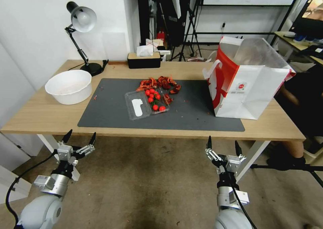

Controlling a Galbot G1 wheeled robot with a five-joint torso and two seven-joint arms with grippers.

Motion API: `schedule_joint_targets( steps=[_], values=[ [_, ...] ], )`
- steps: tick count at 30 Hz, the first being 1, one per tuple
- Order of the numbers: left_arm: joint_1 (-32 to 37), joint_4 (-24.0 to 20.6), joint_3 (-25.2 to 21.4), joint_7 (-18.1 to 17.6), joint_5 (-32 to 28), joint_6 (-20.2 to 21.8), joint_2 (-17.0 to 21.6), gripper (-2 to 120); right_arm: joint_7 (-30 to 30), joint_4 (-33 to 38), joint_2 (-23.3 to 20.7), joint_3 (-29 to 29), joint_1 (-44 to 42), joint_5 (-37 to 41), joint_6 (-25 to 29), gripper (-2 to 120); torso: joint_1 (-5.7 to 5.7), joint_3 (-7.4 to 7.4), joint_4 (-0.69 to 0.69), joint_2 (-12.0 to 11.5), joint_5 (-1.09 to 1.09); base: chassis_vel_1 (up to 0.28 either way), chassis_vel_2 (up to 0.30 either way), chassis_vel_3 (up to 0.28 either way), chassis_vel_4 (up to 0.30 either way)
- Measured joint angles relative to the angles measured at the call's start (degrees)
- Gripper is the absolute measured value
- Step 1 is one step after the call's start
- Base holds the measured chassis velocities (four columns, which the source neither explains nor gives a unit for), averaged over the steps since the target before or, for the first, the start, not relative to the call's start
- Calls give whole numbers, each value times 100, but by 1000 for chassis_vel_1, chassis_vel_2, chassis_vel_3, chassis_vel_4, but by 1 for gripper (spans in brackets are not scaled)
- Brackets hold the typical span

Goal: Pick up the trash from the table and place it into the takeout bag.

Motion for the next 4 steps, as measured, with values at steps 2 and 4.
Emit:
schedule_joint_targets(
  steps=[2,4],
  values=[
    [-1,-1,1,0,0,1,0,100,0,0,0,0,0,-1,-1,100,0,0,0,0,0,0,0,0,0],
    [-1,-1,1,0,0,2,0,100,0,0,0,0,0,-1,-1,100,0,0,0,0,0,0,0,0,0]
  ],
)
